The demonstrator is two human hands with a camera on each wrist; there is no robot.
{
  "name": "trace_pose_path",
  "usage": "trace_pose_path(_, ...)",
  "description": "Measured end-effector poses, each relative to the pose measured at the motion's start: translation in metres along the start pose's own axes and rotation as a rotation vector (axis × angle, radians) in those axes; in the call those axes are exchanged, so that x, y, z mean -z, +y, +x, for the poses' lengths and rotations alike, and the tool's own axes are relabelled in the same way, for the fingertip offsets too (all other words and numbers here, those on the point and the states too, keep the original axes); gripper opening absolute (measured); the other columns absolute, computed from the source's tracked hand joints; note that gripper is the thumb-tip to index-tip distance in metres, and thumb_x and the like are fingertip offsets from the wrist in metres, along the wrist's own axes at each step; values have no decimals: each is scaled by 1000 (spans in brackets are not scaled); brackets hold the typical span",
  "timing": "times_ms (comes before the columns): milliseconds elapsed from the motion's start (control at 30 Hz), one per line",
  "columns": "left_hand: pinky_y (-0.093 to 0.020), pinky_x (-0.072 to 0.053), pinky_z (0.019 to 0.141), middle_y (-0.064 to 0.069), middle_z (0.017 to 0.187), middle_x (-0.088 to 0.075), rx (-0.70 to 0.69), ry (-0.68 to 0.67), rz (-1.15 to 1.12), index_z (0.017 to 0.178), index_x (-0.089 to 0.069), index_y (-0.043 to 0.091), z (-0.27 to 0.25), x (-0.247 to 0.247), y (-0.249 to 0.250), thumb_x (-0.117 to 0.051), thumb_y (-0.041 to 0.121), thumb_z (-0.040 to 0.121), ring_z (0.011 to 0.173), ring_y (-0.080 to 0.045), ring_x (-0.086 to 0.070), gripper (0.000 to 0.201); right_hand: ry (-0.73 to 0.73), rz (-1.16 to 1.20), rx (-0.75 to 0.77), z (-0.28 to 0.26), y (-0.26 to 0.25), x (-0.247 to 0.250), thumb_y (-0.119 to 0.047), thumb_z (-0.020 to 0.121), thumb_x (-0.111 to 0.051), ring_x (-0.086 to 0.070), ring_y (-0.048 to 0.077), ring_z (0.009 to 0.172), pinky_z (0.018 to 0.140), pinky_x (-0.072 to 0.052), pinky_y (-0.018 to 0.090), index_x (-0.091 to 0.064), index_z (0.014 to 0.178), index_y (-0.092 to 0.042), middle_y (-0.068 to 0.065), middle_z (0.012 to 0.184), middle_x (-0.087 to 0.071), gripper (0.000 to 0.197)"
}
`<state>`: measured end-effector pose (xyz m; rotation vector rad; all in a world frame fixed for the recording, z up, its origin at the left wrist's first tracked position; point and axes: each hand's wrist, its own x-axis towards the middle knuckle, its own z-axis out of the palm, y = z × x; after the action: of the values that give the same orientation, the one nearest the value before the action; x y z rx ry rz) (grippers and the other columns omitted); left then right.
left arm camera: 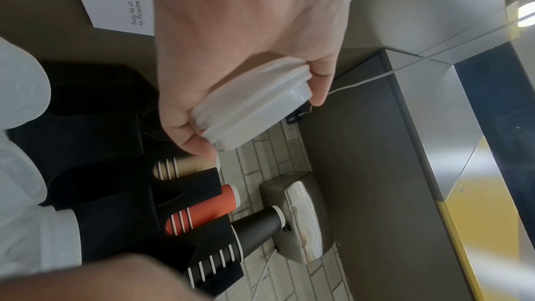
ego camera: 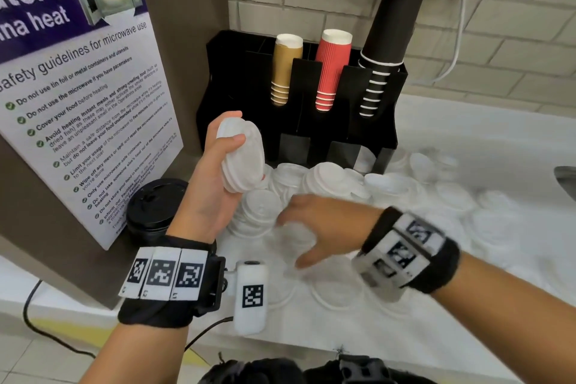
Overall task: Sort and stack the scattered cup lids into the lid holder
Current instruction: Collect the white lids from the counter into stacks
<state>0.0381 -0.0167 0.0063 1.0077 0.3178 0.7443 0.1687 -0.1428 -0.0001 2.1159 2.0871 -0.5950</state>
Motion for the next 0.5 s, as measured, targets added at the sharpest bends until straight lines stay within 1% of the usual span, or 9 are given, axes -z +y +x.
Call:
trace_pose_path(67, -33, -44, 75, 6, 97, -61, -11, -8, 4, 113, -55, 30, 0, -1, 0, -53, 26, 77, 84, -10, -59, 37, -145, -77, 104, 15, -27, -17, -44, 73, -78, -43, 27, 121, 96, -45, 43, -36, 144, -26, 7, 139, -38, 84)
trace_pose_path(133, -33, -44, 77, 6, 98, -61, -17, -16, 7, 115, -55, 30, 0, -1, 0, -54, 26, 77, 87, -10, -59, 38, -195, -186, 134, 25, -41, -28, -43, 72, -79, -42, 26, 120, 92, -47, 43, -35, 145, -25, 8, 141, -35, 87)
trace_pose_path(167, -33, -44, 78, 5, 100, -60, -18, -18, 10, 116, -55, 31, 0, -1, 0, -54, 26, 77, 89, -11, -58, 39, -197, -230, 129, 27, -45, -31, -41, 72, -80, -43, 24, 116, 90, -48, 41, -39, 142, -21, 7, 138, -36, 83)
trace_pose_path(233, -31, -45, 78, 4, 104, -58, -19, -28, 12, 119, -54, 31, -1, 0, 1, -54, 27, 78, 91, -11, -58, 42, -200, -235, 82, 29, -49, -32, -34, 72, -81, -45, 19, 100, 82, -48, 36, -48, 134, -10, 8, 131, -40, 74)
trace_pose_path(267, -30, -45, 77, 4, 105, -57, -19, -35, 6, 121, -53, 31, -1, 0, 1, -54, 26, 78, 92, -11, -57, 43, -204, -208, 76, 30, -49, -33, -31, 72, -81, -42, 17, 92, 78, -47, 34, -49, 132, -7, 8, 128, -40, 72)
trace_pose_path(300, -29, -45, 77, 4, 105, -57, -19, -42, -3, 123, -51, 30, -1, -1, 0, -54, 26, 79, 91, -11, -57, 44, -203, -183, 90, 30, -49, -33, -29, 72, -81, -42, 17, 92, 77, -47, 34, -49, 132, -9, 9, 127, -41, 71)
trace_pose_path(400, -28, -43, 76, 6, 101, -57, -34, -51, -12, 122, -50, 29, -1, -1, -1, -54, 24, 79, 88, -9, -56, 44, -126, -83, 151, 30, -42, -27, -29, 70, -82, -49, 27, 105, 84, -49, 40, -44, 136, -21, 10, 123, -44, 76)
trace_pose_path(433, -29, -42, 76, 6, 99, -57, -41, -52, -6, 121, -51, 30, -1, 0, -1, -55, 24, 79, 87, -9, -55, 43, -78, -17, 137, 29, -35, -21, -29, 70, -81, -49, 27, 106, 85, -50, 41, -43, 136, -24, 9, 123, -45, 76)
trace_pose_path(500, -28, -43, 75, 7, 98, -56, -53, -61, 24, 120, -53, 31, 0, 1, -3, -58, 25, 78, 86, -8, -55, 43, 55, 143, 78, 23, -16, -4, -30, 70, -80, -50, 24, 105, 88, -48, 38, -43, 134, -28, 5, 119, -45, 75)
